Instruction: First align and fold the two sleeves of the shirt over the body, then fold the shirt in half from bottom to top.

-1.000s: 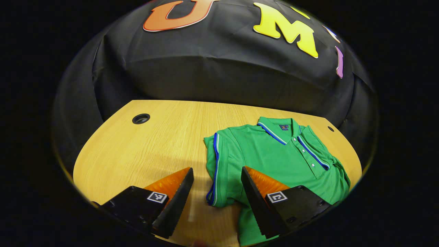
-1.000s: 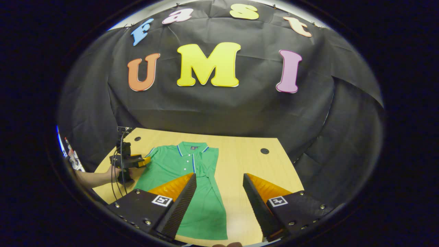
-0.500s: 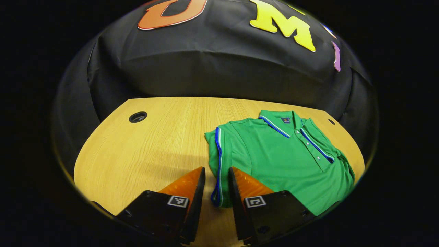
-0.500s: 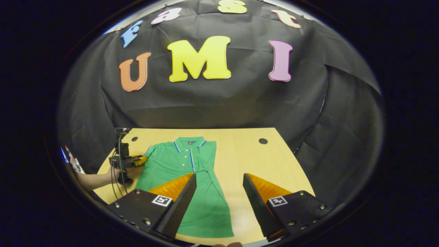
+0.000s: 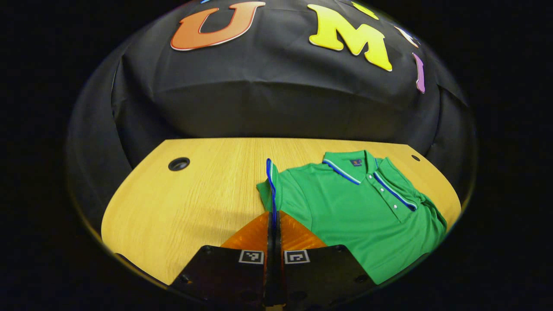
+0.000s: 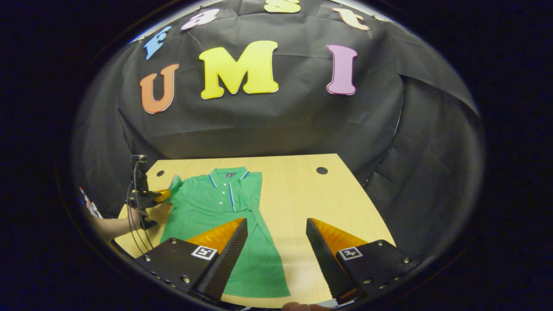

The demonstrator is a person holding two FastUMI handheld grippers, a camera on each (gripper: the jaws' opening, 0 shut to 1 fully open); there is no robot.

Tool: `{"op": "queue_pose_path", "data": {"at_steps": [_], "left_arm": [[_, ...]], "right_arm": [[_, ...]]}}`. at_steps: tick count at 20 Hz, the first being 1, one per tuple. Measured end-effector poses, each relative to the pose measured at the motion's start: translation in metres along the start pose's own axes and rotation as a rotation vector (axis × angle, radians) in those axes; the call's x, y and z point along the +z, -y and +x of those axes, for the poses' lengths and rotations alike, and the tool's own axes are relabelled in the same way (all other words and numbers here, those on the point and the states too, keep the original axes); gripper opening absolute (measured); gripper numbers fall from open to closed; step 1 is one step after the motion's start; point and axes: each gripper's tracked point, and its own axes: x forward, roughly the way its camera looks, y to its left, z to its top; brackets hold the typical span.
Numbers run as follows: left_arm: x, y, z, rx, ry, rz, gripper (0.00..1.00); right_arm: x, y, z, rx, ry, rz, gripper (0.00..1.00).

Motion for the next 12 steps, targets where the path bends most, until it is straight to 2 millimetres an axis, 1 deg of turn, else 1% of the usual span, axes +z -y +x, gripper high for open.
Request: {"op": "queue_pose_path", "data": {"at_steps": [2,4,7,10,12], "left_arm": [[0.008,0.008,-0.004,-0.014,0.003,0.040,0.04],[0.017,0.016,-0.007,-0.025,0.013,0.075,0.03],[0.031,0.032,-0.012,-0.040,0.031,0.118,0.04],[0.043,0.055,-0.016,-0.065,0.045,0.184,0.04],[0.044,0.071,-0.015,-0.075,0.039,0.225,0.03]], "right_arm": [[-0.003,-0.005,0.000,0.018,-0.009,0.029,0.86],[-0.004,-0.003,-0.002,0.030,-0.016,0.052,0.86],[0.001,0.004,-0.008,0.026,0.002,0.066,0.86],[0.001,0.015,-0.017,0.013,0.015,0.083,0.86],[-0.001,0.022,-0.022,0.005,0.016,0.107,0.86]]}}
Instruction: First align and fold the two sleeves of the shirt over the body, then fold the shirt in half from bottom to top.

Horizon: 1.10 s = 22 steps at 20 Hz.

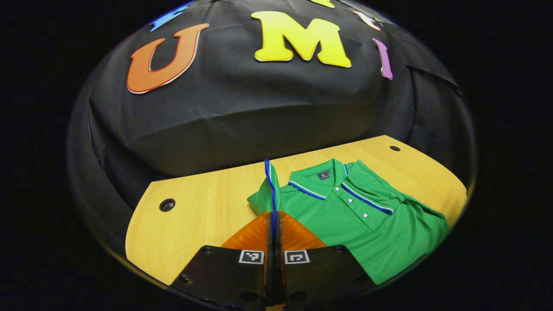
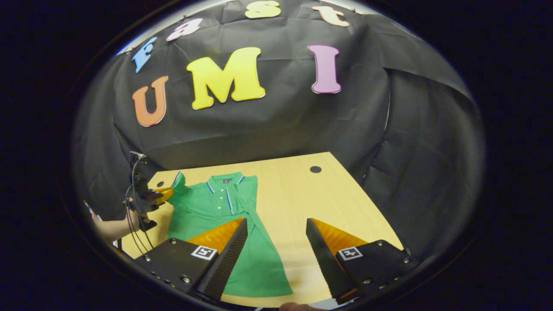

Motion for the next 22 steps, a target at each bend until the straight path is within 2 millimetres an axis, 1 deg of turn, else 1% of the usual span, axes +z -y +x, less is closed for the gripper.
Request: {"op": "queue_pose_path", "data": {"at_steps": [2,3,5,7,8,9,10,11,13,14,17,19,20,22], "left_arm": [[0.003,0.015,0.003,-0.006,-0.001,0.033,0.04],[0.001,0.024,0.005,-0.013,-0.007,0.044,0.04],[-0.005,0.038,0.011,-0.014,-0.027,0.061,0.03],[-0.016,0.053,0.018,-0.036,-0.060,0.053,0.04],[-0.021,0.063,0.018,-0.055,-0.081,0.038,0.07],[-0.025,0.070,0.018,-0.071,-0.098,0.021,0.09],[-0.029,0.074,0.019,-0.079,-0.107,0.007,0.21],[-0.029,0.077,0.016,-0.086,-0.108,-0.009,0.26],[-0.031,0.077,0.016,-0.072,-0.105,-0.024,0.75],[-0.029,0.075,0.011,-0.063,-0.099,-0.031,1.00],[-0.024,0.069,-0.007,-0.041,-0.094,-0.054,1.00],[-0.023,0.066,-0.022,-0.030,-0.090,-0.068,1.00],[-0.022,0.064,-0.031,-0.027,-0.087,-0.076,1.00],[-0.022,0.062,-0.050,-0.021,-0.085,-0.086,1.00]], "right_arm": [[-0.003,0.009,-0.004,-0.014,-0.001,0.021,0.86],[-0.003,0.014,-0.006,-0.022,0.000,0.031,0.86],[-0.006,0.024,-0.010,-0.042,-0.003,0.043,0.86],[-0.005,0.032,-0.015,-0.060,-0.003,0.055,0.86],[-0.004,0.036,-0.017,-0.066,-0.001,0.060,0.86],[-0.003,0.035,-0.017,-0.070,0.000,0.062,0.86],[-0.004,0.036,-0.017,-0.071,0.001,0.060,0.86],[-0.004,0.035,-0.017,-0.070,0.002,0.057,0.86],[-0.003,0.036,-0.017,-0.062,0.003,0.053,0.86],[-0.002,0.036,-0.018,-0.054,0.005,0.049,0.86],[0.001,0.031,-0.016,-0.019,0.011,0.025,0.86],[0.005,0.016,-0.005,0.015,0.010,-0.010,0.86],[0.003,0.010,0.002,0.034,0.005,-0.032,0.86],[0.000,0.001,0.010,0.078,-0.009,-0.071,0.86]]}}
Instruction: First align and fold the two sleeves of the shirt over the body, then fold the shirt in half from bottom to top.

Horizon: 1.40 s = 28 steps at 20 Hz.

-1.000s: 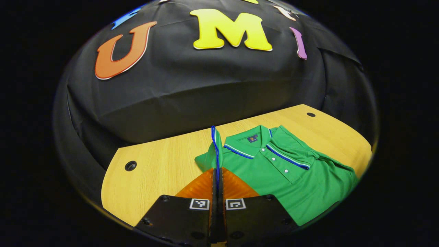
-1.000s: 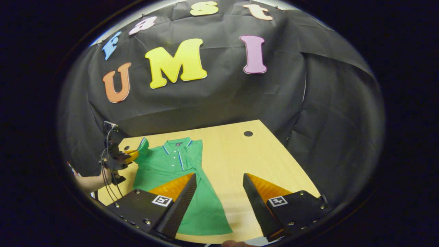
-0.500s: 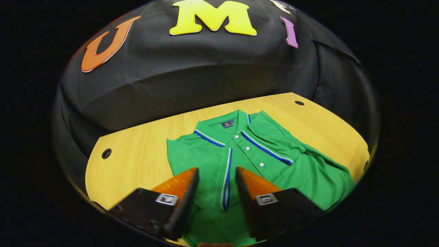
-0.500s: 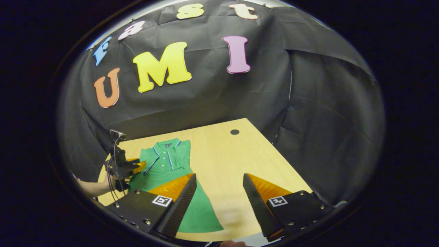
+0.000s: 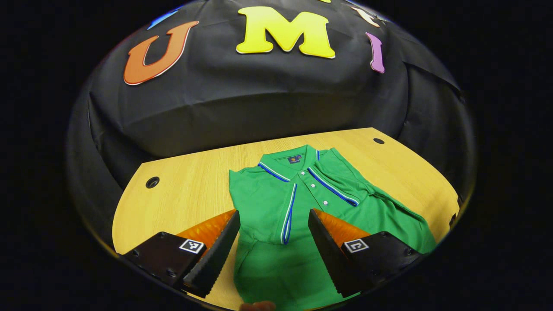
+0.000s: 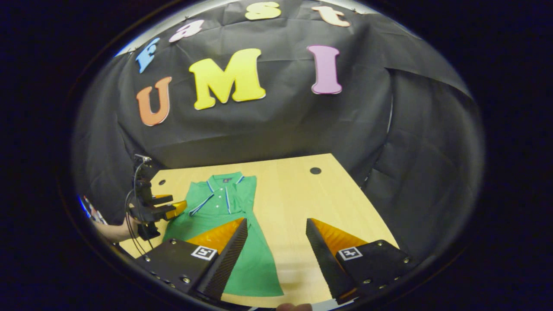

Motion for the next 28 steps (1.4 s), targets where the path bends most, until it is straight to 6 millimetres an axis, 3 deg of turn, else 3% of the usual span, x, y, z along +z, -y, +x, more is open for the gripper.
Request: {"op": "queue_pose_path", "data": {"at_steps": [5,10,13,22,28], "left_arm": [[-0.012,-0.010,-0.053,0.043,-0.008,-0.012,1.00],[-0.042,-0.008,-0.104,0.041,-0.052,-0.055,1.00],[-0.074,-0.007,-0.132,0.020,-0.117,-0.085,1.00],[-0.176,0.019,-0.209,-0.139,-0.355,-0.116,1.00],[-0.225,0.034,-0.239,-0.211,-0.467,-0.155,1.00]], "right_arm": [[-0.015,-0.018,0.021,0.091,-0.041,-0.136,0.86],[-0.049,-0.031,0.037,0.186,-0.127,-0.175,0.86],[-0.076,-0.028,0.045,0.221,-0.193,-0.212,0.86],[-0.170,-0.002,0.040,0.290,-0.404,-0.296,0.86],[-0.220,0.004,0.046,0.298,-0.503,-0.376,0.86]]}}
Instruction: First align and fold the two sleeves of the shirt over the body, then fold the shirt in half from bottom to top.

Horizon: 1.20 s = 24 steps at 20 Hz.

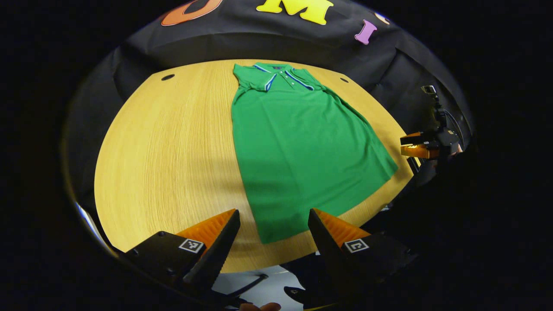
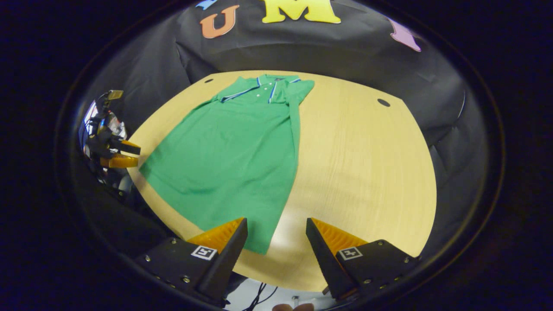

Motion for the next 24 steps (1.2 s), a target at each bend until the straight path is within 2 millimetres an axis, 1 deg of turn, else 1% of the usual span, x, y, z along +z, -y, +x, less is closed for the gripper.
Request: {"op": "queue_pose_path", "data": {"at_steps": [2,4,6,9,12,17,19,20,21,22,23,24], "left_arm": [[-0.009,0.002,0.002,-0.011,-0.023,-0.016,1.00],[-0.014,0.003,0.003,-0.020,-0.040,-0.028,1.00],[-0.017,0.006,0.007,-0.029,-0.053,-0.034,1.00],[-0.013,0.006,0.011,-0.036,-0.053,-0.045,1.00],[-0.015,0.011,0.013,-0.039,-0.049,-0.041,1.00],[-0.008,0.032,0.020,-0.086,-0.034,-0.028,1.00],[-0.006,0.036,0.023,-0.083,-0.039,-0.008,0.99],[-0.007,0.035,0.023,-0.076,-0.042,-0.002,0.96],[-0.006,0.034,0.023,-0.066,-0.043,0.003,0.93],[-0.006,0.033,0.024,-0.058,-0.043,0.005,0.86],[-0.006,0.032,0.024,-0.049,-0.043,0.003,0.82],[-0.007,0.031,0.025,-0.041,-0.044,0.002,0.75]], "right_arm": [[-0.004,-0.005,0.006,-0.001,-0.008,-0.042,0.86],[-0.011,-0.017,0.010,0.014,-0.015,-0.075,0.86],[-0.013,-0.025,0.015,0.029,-0.021,-0.088,0.86],[-0.018,-0.032,0.021,0.039,-0.034,-0.081,0.86],[-0.019,-0.037,0.029,0.040,-0.040,-0.073,0.86],[-0.017,-0.048,0.041,0.048,-0.051,-0.093,0.86],[-0.020,-0.049,0.046,0.032,-0.061,-0.125,0.87],[-0.023,-0.049,0.045,0.019,-0.066,-0.158,0.87],[-0.023,-0.050,0.044,0.022,-0.063,-0.182,0.87],[-0.025,-0.050,0.042,0.024,-0.062,-0.193,0.88],[-0.023,-0.050,0.042,0.028,-0.058,-0.190,0.88],[-0.026,-0.049,0.042,0.029,-0.060,-0.193,0.88]]}}
